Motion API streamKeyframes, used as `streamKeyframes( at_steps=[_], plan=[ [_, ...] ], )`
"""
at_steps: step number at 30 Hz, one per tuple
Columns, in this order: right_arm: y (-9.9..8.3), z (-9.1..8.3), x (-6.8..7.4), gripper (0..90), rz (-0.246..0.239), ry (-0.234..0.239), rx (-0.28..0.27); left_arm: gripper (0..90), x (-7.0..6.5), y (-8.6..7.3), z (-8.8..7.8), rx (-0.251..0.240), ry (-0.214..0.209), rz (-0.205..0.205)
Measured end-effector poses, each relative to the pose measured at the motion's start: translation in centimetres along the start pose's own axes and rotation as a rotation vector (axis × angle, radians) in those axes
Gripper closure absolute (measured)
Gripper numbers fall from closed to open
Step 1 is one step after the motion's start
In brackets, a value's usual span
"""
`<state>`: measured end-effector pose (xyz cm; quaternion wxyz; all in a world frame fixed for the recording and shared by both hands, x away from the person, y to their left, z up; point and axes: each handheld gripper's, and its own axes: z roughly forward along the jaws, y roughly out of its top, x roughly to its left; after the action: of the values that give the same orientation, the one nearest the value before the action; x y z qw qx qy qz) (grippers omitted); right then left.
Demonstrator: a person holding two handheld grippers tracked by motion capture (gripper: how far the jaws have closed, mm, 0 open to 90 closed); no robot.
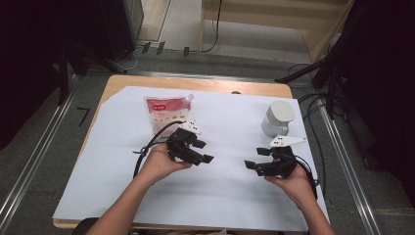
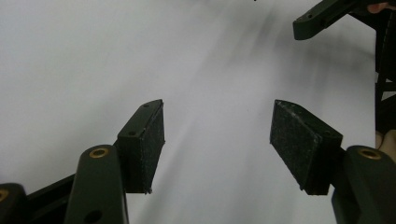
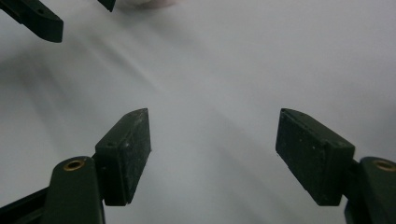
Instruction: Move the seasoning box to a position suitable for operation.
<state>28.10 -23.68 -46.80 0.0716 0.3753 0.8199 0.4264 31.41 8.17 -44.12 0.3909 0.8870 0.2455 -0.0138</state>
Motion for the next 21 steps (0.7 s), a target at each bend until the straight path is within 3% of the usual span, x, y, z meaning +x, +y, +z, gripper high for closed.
streamKeyframes(
  at_steps=[6, 8, 13, 16, 21],
  plan=[
    [0.2, -0.3, -0.2, 33.3, -0.004, -0.019, -0.024, 32.4, 0.1, -0.1, -0.3, -0.010, -0.010, -0.010],
    [0.2, -0.4, -0.4, 35.4, 0.005, -0.008, -0.026, 31.9, 0.0, 0.0, -0.3, -0.004, -0.030, -0.018],
    [0.1, -0.5, -0.4, 34.8, -0.017, -0.035, -0.037, 30.4, -0.3, 0.3, -0.9, -0.008, -0.052, -0.047],
    [0.2, -0.4, -0.4, 35.5, -0.016, -0.034, -0.036, 30.4, -0.1, 0.2, -1.1, 0.009, -0.035, -0.023],
    [0.2, -0.1, -0.5, 41.4, 0.004, -0.019, -0.019, 31.8, 0.1, 0.2, -1.1, 0.017, -0.019, -0.021]
  ],
)
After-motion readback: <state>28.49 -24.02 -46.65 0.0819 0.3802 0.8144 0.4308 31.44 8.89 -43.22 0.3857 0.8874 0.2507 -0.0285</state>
